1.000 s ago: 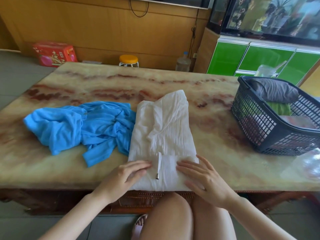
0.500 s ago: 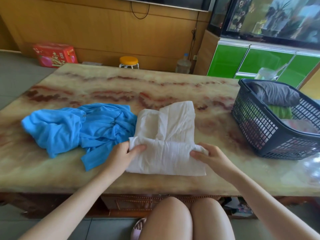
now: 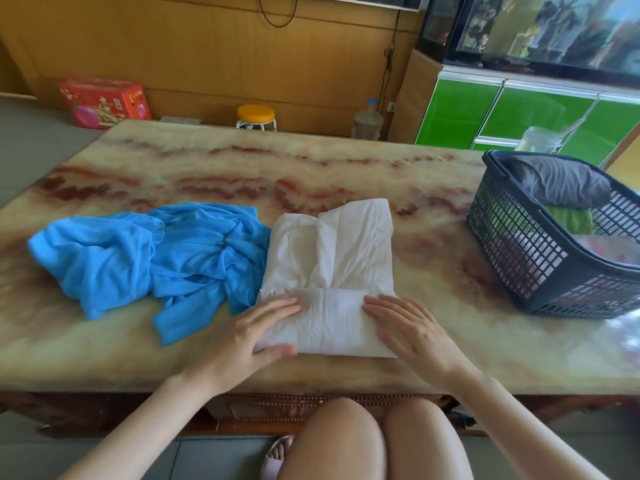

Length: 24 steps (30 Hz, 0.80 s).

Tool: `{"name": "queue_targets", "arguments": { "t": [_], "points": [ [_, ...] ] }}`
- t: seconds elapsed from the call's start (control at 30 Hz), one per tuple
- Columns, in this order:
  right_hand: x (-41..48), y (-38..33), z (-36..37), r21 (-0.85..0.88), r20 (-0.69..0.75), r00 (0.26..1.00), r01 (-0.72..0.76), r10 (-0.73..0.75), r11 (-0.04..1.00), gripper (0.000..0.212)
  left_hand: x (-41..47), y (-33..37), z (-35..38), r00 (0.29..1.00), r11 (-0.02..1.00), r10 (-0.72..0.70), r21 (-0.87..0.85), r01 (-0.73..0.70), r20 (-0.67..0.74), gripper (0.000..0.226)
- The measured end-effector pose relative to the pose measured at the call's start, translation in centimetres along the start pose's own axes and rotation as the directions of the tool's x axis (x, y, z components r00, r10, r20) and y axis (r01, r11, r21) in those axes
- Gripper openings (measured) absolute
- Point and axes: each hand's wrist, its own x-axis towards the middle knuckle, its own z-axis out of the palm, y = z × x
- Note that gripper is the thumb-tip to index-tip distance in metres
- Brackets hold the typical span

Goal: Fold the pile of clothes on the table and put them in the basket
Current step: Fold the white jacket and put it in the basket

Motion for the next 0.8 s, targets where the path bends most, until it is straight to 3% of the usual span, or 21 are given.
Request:
{"name": "queue_targets", "arguments": {
  "t": [0.07,0.13,0.27,0.3,0.37,0.43,0.47,0.53,0.6,0.7,0.77,0.8],
  "points": [
    [-0.5,0.9,-0.1,0.013,0.136,0.991,-0.007,0.006,1.0,0.077,-0.2,-0.7,-0.1,0.999,0.992,0.035,0.121,-0.04,0.041,0.073],
    [-0.5,1.1,0.0,0.03,0.128,0.992,-0.016,0.012,0.999,0.085,0.3,-0.9,-0.1,0.999,0.989,0.05,0.143,-0.046,-0.022,0.067],
    [0.8,0.4,-0.4,0.126,-0.059,0.991,-0.113,0.121,0.986,0.043,1.8,0.1,-0.8,0.976,0.996,-0.051,0.064,0.066,-0.212,0.044],
    [1.2,0.3,-0.7,0.118,-0.077,0.986,-0.141,0.151,0.983,0.031,2.1,0.8,-1.2,0.963,0.993,-0.068,0.077,0.091,-0.262,0.033],
    [2.0,0.2,-1.8,0.286,-0.018,0.965,-0.245,0.261,0.926,0.02,2.9,2.2,-2.1,0.916,0.986,-0.13,0.05,0.161,-0.38,0.031],
    [2.4,0.0,-3.3,0.537,0.124,0.933,-0.35,0.338,0.767,0.046,4.0,3.4,-3.0,0.885,0.96,-0.278,-0.127,0.248,-0.374,0.018],
    [2.5,0.0,-3.8,0.573,0.184,0.906,-0.414,0.381,0.707,0.059,4.3,3.8,-3.2,0.88,0.942,-0.331,-0.179,0.285,-0.34,0.029],
    [2.6,-0.3,-4.2,0.527,0.24,0.851,-0.518,0.467,0.674,0.06,4.7,4.0,-3.1,0.879,0.911,-0.408,-0.176,0.373,-0.247,0.048],
    [2.8,-0.4,-3.5,0.339,0.191,0.809,-0.586,0.556,0.736,0.052,4.3,3.4,-2.3,0.858,0.871,-0.491,-0.072,0.486,-0.15,0.051],
    [2.8,-1.2,-1.7,0.167,0.162,0.762,-0.647,0.627,0.744,0.05,3.0,2.4,-0.3,0.837,0.841,-0.517,0.076,0.536,-0.18,0.045],
    [2.4,-1.7,-1.0,0.198,0.015,0.805,-0.584,0.593,0.788,0.049,2.1,2.4,0.2,0.862,0.897,-0.408,0.042,0.439,-0.3,0.018],
    [2.0,-1.7,-0.9,0.237,-0.102,0.853,-0.479,0.512,0.845,0.049,1.7,2.4,0.2,0.881,0.929,-0.33,0.049,0.367,-0.339,0.031]
  ]
}}
